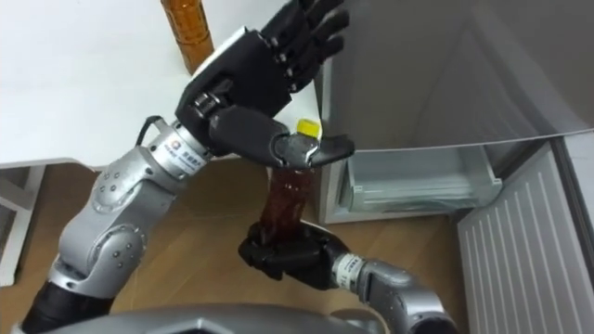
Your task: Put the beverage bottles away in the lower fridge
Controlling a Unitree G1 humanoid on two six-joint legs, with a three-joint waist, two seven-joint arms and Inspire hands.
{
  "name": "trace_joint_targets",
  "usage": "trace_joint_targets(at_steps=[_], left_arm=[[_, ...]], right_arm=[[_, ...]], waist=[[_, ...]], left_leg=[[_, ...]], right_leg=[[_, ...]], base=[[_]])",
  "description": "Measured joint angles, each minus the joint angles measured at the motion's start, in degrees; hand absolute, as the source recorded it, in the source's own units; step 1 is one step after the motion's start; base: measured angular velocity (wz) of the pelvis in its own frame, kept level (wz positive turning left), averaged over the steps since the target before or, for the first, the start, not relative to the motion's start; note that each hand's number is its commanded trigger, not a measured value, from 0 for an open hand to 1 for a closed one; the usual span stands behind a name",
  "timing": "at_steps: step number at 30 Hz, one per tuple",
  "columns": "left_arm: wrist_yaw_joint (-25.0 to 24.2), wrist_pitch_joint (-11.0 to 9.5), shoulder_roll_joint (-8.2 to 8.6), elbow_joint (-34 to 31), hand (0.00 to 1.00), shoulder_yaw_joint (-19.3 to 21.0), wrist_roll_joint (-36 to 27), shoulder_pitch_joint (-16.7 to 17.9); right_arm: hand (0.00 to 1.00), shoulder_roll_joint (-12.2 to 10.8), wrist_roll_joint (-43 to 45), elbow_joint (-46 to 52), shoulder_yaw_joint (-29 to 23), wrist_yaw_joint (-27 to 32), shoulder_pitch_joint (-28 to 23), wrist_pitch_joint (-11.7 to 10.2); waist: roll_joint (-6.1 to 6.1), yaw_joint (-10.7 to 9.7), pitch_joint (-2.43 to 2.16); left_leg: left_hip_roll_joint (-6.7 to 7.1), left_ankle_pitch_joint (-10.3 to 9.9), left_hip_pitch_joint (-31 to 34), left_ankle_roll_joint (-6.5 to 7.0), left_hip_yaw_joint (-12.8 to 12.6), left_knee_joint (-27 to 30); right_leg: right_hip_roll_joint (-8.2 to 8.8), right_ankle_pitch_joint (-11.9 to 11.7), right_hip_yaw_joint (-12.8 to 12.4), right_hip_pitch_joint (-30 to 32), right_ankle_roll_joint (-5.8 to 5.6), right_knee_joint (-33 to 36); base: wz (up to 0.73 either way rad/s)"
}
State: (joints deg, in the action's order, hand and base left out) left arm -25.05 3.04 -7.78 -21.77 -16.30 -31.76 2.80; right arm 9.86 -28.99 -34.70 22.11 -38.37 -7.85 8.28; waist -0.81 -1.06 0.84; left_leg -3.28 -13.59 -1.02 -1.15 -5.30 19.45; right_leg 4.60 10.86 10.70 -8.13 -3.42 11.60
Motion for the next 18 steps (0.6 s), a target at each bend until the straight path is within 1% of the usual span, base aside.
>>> trace_joint_targets(at_steps=[1,2,4,5,7,8,9,10,11,12,13,14,16,17,18], left_arm=[[0.3,-0.5,-0.02,-0.7,0.00,0.6,-0.2,0.0],[1.2,-1.6,-0.13,-2.3,0.00,1.7,-0.7,0.0],[2.1,-3.5,-0.10,-4.9,0.00,5.2,-1.4,0.0],[2.2,-3.7,-0.14,-5.6,0.00,6.3,-1.5,0.0],[4.1,-5.1,-0.45,-8.2,0.00,9.9,-1.5,0.0],[4.8,-5.5,-0.49,-8.9,0.00,10.8,-1.5,0.0],[6.0,-6.4,-0.43,-9.9,0.00,12.4,-1.5,0.0],[7.2,-7.2,-0.07,-10.6,0.00,14.0,-1.3,0.0],[7.7,-7.4,0.11,-11.0,0.00,15.1,-1.2,0.0],[8.8,-8.0,0.13,-11.9,0.00,17.3,-1.1,0.0],[9.6,-8.5,0.07,-12.3,0.00,18.3,-0.9,0.0],[11.6,-9.2,0.07,-13.5,0.00,20.3,0.7,0.0],[16.0,-12.5,0.23,-15.4,0.00,24.3,4.6,0.6],[17.4,-13.3,0.40,-15.9,0.00,25.3,6.0,0.8],[20.5,-14.8,0.59,-16.3,0.00,27.4,10.4,0.9]], right_arm=[[1.00,0.0,0.0,0.0,-0.2,0.2,-0.3,0.0],[1.00,0.0,0.0,0.0,-0.5,0.5,-0.4,0.0],[1.00,-0.1,0.2,0.0,-2.1,0.8,-0.5,-0.2],[1.00,-0.2,0.2,0.0,-2.8,0.8,-0.6,-0.3],[1.00,-0.3,0.0,0.0,-5.4,0.8,-1.1,-1.4],[1.00,-0.3,-0.1,-0.2,-5.8,0.8,-1.2,-1.7],[1.00,-0.4,-0.2,-0.7,-6.5,0.9,-1.5,-2.4],[1.00,-0.4,0.0,-0.7,-7.6,0.9,-2.4,-2.7],[1.00,-0.4,0.1,-0.7,-8.1,0.9,-2.9,-2.8],[1.00,-0.3,0.0,-0.6,-9.0,0.9,-3.8,-2.8],[1.00,-0.2,0.0,-0.6,-9.4,0.8,-4.2,-2.8],[1.00,-0.1,0.1,-0.6,-10.1,0.8,-5.1,-2.9],[1.00,0.1,0.1,-0.3,-11.1,0.9,-7.4,-4.0],[1.00,0.0,0.1,-0.2,-11.7,0.9,-8.0,-4.5],[1.00,-0.1,0.1,-0.1,-12.8,1.3,-9.3,-5.5]], waist=[[-0.04,0.1,-0.03],[0.03,0.3,0.01],[0.03,1.0,0.01],[0.02,1.2,0.01],[-0.05,1.6,0.00],[-0.09,1.9,0.00],[-0.25,2.7,0.07],[-0.46,3.3,0.04],[-0.62,3.8,-0.06],[-0.94,4.5,-0.26],[-1.03,4.7,-0.30],[-1.23,5.5,-0.43],[-1.36,6.7,-0.55],[-1.49,7.2,-0.65],[-1.60,8.4,-0.65]], left_leg=[[0.01,0.0,-0.2,-0.01,0.0,-0.1],[0.02,0.0,-0.3,-0.01,0.0,-0.2],[0.02,0.0,-0.7,-0.02,-0.1,-0.2],[0.02,0.0,-0.7,-0.02,-0.1,-0.1],[0.02,0.0,-0.8,-0.03,-0.1,-0.1],[0.02,0.0,-0.8,-0.04,-0.1,-0.1],[0.03,0.0,-1.3,-0.05,-0.1,-0.2],[0.04,-0.1,-1.8,-0.11,-0.1,-0.7],[0.03,-0.1,-2.0,-0.14,-0.1,-0.9],[0.04,-0.1,-2.4,-0.16,-0.1,-1.2],[0.07,-0.1,-2.6,-0.18,0.0,-1.4],[0.12,0.0,-3.1,-0.29,0.0,-1.9],[0.14,0.0,-3.8,-0.39,0.0,-2.0],[0.14,0.0,-3.8,-0.41,0.0,-2.0],[0.14,0.0,-4.3,-0.44,0.0,-2.0]], right_leg=[[0.00,0.0,0.0,-0.1,0.00,0.0],[0.00,0.0,0.0,-0.2,0.00,0.0],[0.03,0.0,-0.1,-0.3,0.00,-0.1],[0.03,0.0,-0.1,-0.4,0.00,-0.1],[0.03,0.0,0.1,-1.2,-0.01,-0.3],[0.03,0.0,0.2,-1.3,-0.01,-0.4],[0.03,0.0,0.3,-1.9,0.02,-0.8],[0.03,0.0,0.4,-2.0,0.02,-0.8],[0.03,0.0,0.5,-2.1,-0.01,-0.8],[0.03,0.0,0.6,-2.3,-0.06,-0.9],[0.03,0.1,0.6,-2.5,-0.08,-0.9],[0.03,0.1,0.6,-2.9,-0.11,-1.0],[0.03,0.6,0.6,-3.8,0.02,-1.1],[0.01,0.6,0.6,-3.8,0.01,-1.1],[0.00,0.6,0.6,-3.7,0.04,-1.1]], base=[[0.00],[0.00],[-0.04],[0.00],[0.06],[0.06],[0.00],[0.00],[0.00],[0.00],[0.00],[0.00],[0.00],[0.00],[-0.05]])
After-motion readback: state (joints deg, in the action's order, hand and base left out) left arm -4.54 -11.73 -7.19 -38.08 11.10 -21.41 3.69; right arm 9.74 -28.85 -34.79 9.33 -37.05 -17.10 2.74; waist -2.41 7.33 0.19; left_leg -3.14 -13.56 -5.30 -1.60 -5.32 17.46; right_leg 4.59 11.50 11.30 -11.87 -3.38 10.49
